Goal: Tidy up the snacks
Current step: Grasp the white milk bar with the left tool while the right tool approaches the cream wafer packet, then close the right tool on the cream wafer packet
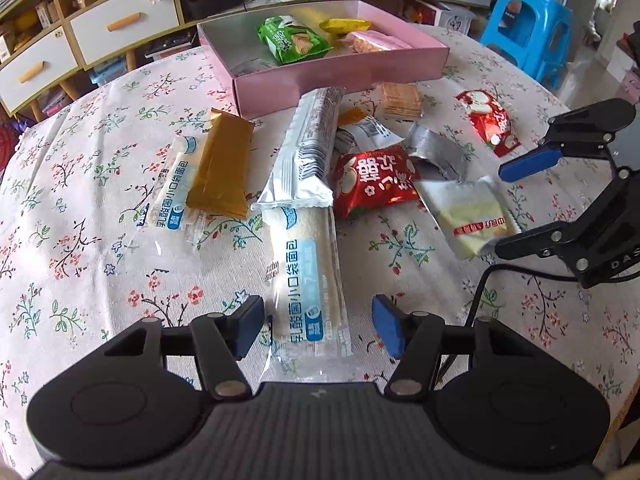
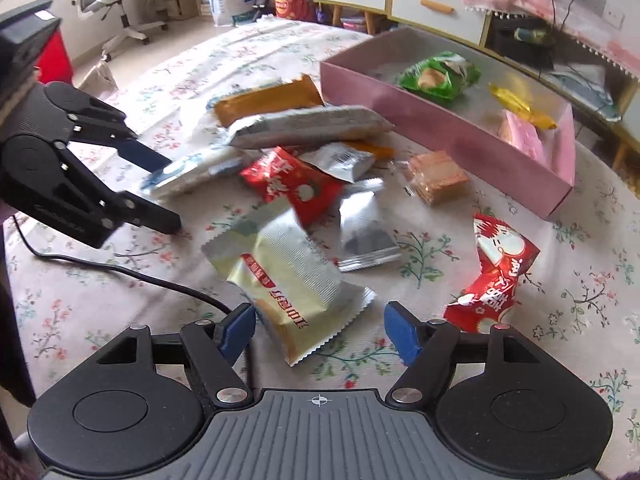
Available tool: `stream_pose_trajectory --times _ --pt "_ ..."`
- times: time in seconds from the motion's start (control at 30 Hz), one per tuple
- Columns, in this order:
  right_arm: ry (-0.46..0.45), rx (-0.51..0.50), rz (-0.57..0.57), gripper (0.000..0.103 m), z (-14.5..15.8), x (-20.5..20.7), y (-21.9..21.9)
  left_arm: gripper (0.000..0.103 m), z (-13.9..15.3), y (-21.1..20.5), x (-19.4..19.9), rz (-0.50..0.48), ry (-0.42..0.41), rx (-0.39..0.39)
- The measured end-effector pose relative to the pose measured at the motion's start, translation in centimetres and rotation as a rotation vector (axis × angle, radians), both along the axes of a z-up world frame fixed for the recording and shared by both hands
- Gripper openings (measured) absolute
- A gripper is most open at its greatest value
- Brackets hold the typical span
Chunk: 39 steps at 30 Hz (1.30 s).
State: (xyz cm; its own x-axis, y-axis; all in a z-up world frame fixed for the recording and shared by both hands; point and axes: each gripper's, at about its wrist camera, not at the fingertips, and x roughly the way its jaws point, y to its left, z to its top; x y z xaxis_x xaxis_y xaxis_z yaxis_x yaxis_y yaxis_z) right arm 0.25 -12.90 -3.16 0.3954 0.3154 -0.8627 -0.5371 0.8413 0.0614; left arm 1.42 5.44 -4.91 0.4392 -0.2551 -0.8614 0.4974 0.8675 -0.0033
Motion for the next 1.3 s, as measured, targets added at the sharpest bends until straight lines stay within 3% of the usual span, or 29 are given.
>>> stream_pose_trajectory --times 0.4,0.47,0.53,0.7,1.1,1.3 --pt "-0.010 0.011 0.003 0.071 -0.7 1.3 1.1 0.051 -0.1 0.0 1.0 0.057 -0.018 -0.018" --pt "-0.010 0.012 0.000 0.067 -0.7 1.4 1.1 0.046 -0.1 0.1 1.1 0.067 -0.019 -0.020" --pt "-0.012 0.016 -0.002 0.056 -0.6 1.4 1.1 0.041 -0.1 0.2 1.1 0.078 -0.020 -0.020" --pt "-0.010 0.014 -0.013 0.049 -0.4 1.6 0.9 0.030 0.1 0.6 1.2 0.097 -0.012 -0.040" --pt "-0.007 0.051 -0.061 0.048 1.0 1.8 -0.1 0.021 1.2 1.6 1.1 0.123 0.000 -0.058" --pt "-0.014 0.067 -0.091 0.048 1.8 2.0 -0.7 0.019 1.6 1.4 0.8 0.092 0.012 -0.083"
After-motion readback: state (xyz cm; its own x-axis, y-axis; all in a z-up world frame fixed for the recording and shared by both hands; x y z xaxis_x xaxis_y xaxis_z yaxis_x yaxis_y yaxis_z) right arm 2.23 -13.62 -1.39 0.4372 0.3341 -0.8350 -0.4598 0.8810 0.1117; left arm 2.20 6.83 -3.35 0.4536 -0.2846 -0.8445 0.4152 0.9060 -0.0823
